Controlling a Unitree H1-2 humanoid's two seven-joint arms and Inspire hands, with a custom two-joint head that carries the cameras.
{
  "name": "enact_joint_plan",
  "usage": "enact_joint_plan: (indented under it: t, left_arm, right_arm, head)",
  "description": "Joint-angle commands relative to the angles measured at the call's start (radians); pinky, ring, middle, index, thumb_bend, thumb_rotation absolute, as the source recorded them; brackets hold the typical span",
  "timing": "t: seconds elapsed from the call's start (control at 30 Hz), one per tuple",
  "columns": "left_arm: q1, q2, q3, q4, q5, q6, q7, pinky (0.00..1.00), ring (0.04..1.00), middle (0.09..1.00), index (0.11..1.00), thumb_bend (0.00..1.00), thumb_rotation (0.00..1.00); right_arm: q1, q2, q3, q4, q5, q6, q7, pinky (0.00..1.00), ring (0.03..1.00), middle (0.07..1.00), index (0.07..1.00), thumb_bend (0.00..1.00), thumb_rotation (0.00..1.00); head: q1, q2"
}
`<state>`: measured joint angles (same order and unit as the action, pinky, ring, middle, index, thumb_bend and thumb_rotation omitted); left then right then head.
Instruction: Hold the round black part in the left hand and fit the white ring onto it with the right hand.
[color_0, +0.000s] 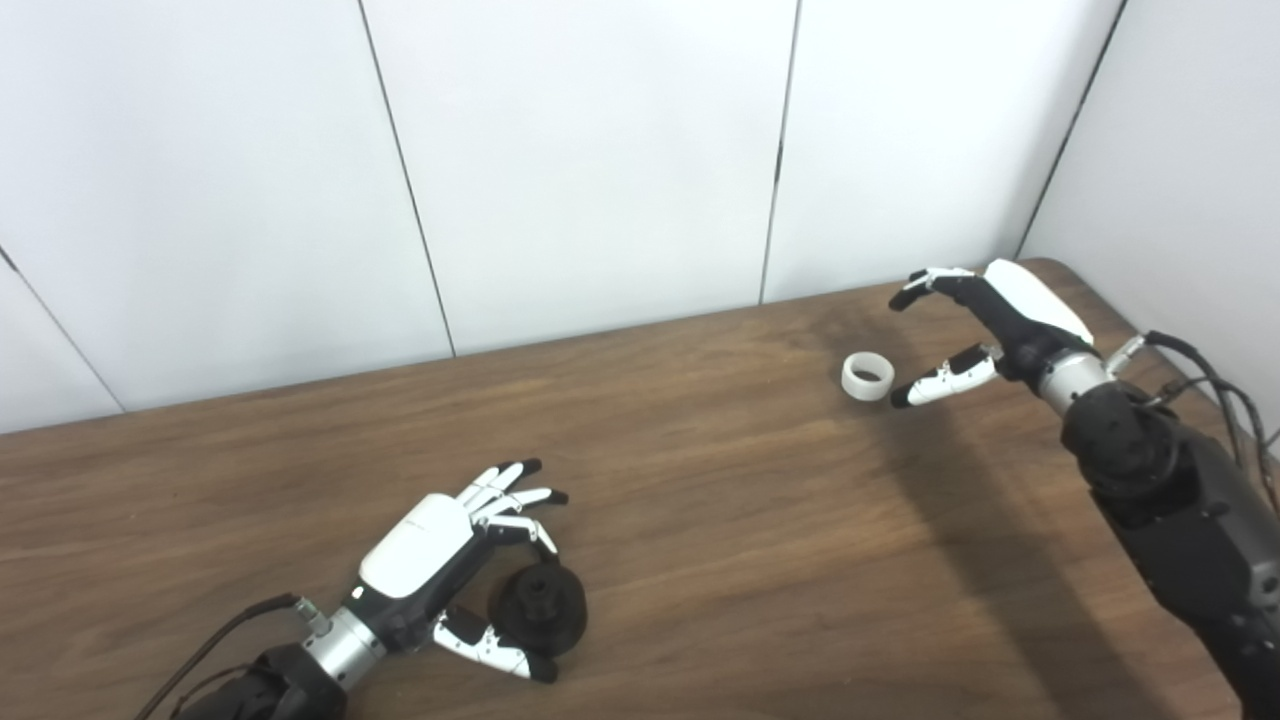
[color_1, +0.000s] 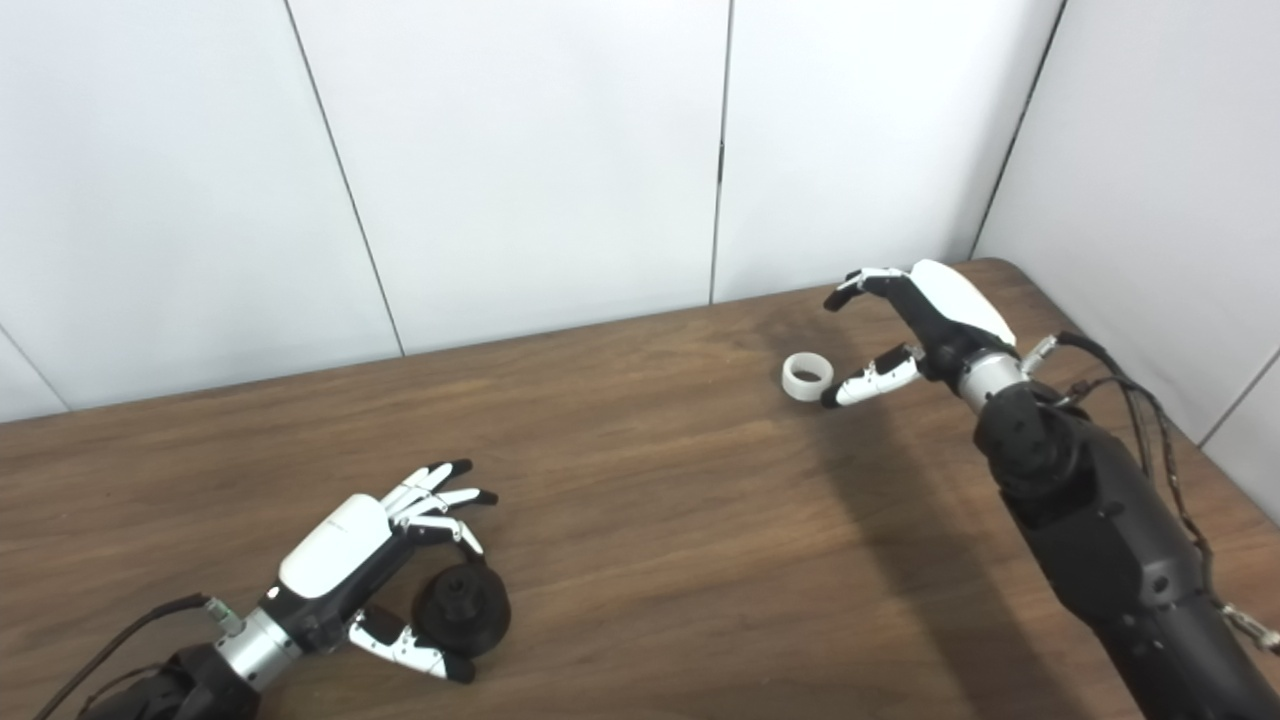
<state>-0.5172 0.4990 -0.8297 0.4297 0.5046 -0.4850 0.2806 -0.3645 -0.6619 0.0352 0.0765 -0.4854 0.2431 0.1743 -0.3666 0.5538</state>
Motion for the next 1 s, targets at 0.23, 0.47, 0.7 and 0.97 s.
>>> enact_joint_plan:
  t: [0.23,0.47,0.7,0.97]
  left_arm:
    - [0.013,0.044,-0.049,0.037,0.019,0.015,0.002,1.0,1.0,0.877,0.481,0.52,0.06]
    - [0.016,0.057,-0.067,0.028,0.001,0.015,0.006,1.0,1.0,0.877,0.482,0.52,0.06]
    - [0.024,0.065,-0.066,0.017,-0.004,0.015,-0.002,1.0,1.0,0.883,0.482,0.52,0.06]
    - [0.019,0.067,-0.071,0.016,-0.001,0.015,0.006,1.0,1.0,0.886,0.482,0.52,0.06]
  right_arm:
    - [-0.123,-0.027,0.058,0.102,-0.099,-0.032,-0.041,0.9,0.973,0.891,0.719,0.9,0.22]
    - [-0.148,-0.028,0.082,0.136,-0.138,-0.021,-0.037,0.91,0.988,0.902,0.733,0.88,0.22]
    - [-0.178,-0.026,0.093,0.176,-0.148,-0.036,-0.039,0.9,0.989,0.908,0.754,0.86,0.27]
    - [-0.206,-0.024,0.118,0.213,-0.165,-0.049,-0.044,0.87,0.978,0.9,0.742,0.89,0.25]
  head:
    - [-0.009,-0.009]
    - [-0.02,-0.022]
    - [-0.018,-0.02]
    - [-0.015,-0.021]
